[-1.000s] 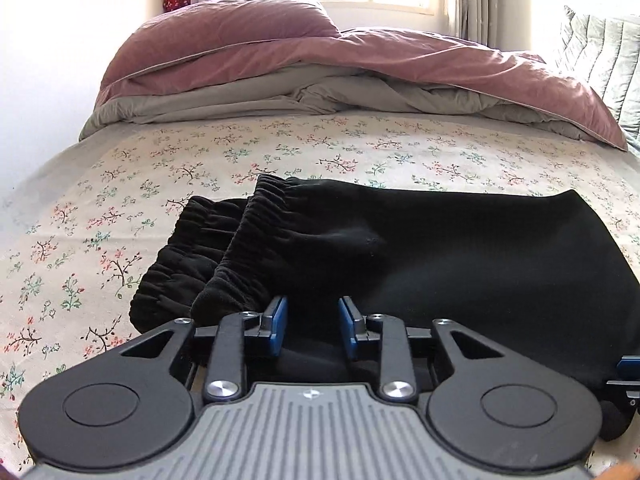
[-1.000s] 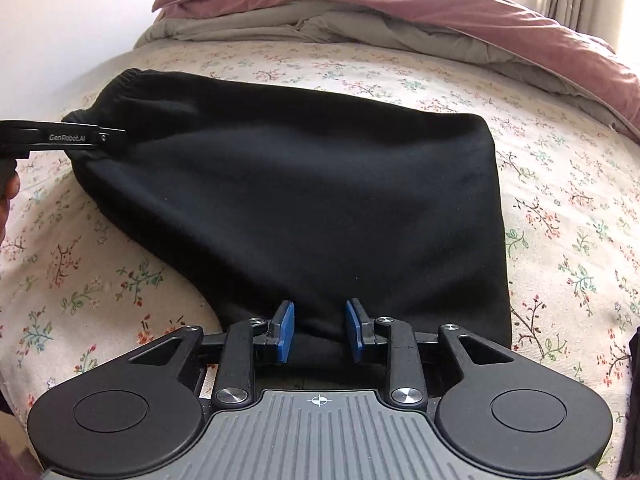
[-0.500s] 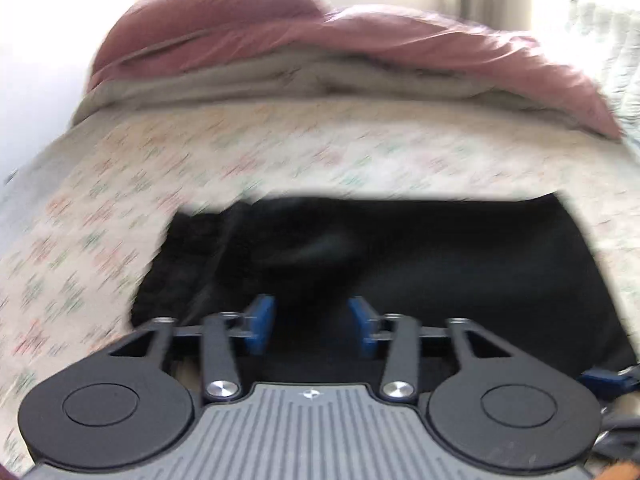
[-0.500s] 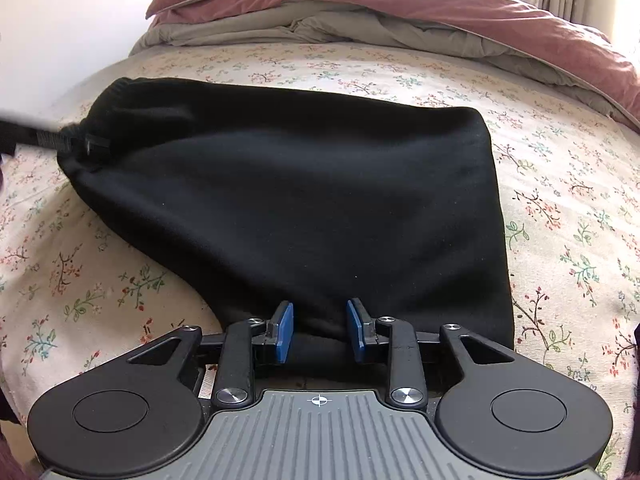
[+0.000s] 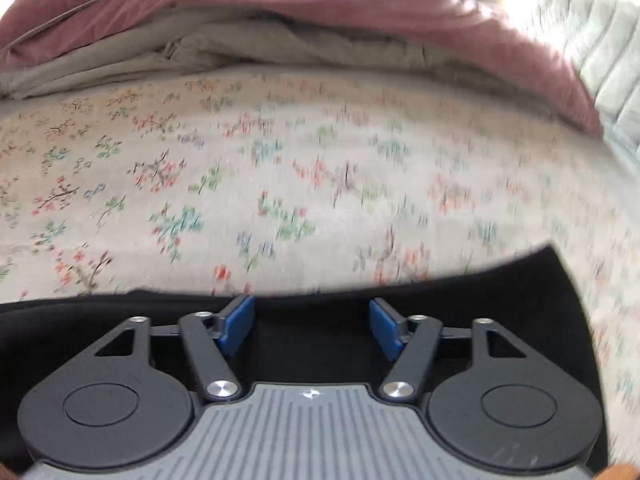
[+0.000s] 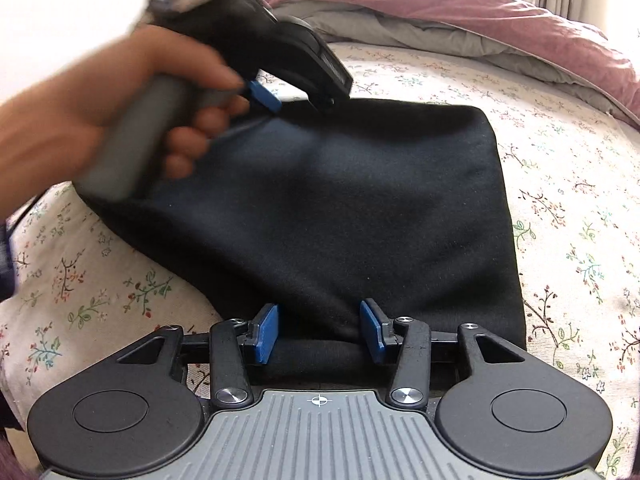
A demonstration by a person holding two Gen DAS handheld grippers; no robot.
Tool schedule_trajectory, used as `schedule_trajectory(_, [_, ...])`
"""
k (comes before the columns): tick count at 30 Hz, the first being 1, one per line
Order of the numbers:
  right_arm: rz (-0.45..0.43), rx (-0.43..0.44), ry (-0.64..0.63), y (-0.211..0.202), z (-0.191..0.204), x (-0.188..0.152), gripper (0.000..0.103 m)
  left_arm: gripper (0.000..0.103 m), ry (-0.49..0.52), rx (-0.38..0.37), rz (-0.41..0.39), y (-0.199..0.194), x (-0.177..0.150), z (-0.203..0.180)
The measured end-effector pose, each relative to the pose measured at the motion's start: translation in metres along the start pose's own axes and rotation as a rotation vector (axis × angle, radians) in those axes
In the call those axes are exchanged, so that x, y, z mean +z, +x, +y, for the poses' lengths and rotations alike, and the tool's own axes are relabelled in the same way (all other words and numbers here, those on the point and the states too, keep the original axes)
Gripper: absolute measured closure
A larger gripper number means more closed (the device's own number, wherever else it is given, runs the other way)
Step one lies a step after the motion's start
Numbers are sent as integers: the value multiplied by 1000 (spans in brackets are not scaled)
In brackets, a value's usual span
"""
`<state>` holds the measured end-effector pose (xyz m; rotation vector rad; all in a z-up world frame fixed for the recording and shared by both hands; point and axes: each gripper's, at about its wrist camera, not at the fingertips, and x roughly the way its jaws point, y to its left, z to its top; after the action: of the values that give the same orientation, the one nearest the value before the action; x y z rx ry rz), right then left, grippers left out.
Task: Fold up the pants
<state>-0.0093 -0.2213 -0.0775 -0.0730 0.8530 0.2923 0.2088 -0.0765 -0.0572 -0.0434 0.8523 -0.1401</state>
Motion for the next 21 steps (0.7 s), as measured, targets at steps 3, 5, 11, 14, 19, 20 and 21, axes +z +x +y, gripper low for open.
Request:
schedule_trajectory(3, [5,9,8,0,-3,1,58,10,-16,-21,-3,-3,-1,5])
schedule_trajectory(5, [8,11,4,-1,-4,1,58,10,-38,-21,1,-14,-4,8])
schedule_trajectory(11, [15,69,60,-6,-21,6,54,10,-58,-55,-51,-77,-43,16])
schedule_trajectory(14, [12,88,97,-11,-30,9,47,9,-90,-168,-9,-100,-66,15])
schedule_trajectory(19, [-40,34,173,-27,-57,13,29,8,-30,-141,-47,-119,-102,3])
schedule_trajectory(20, [-50,10,206,-29,-66,13,27,8,-18,-119,-37,-116,-111,2])
schedule_trajectory(21, [-56,-15,246,-31,-75,14,27,8,-12,-111,-20,-112,-120,2])
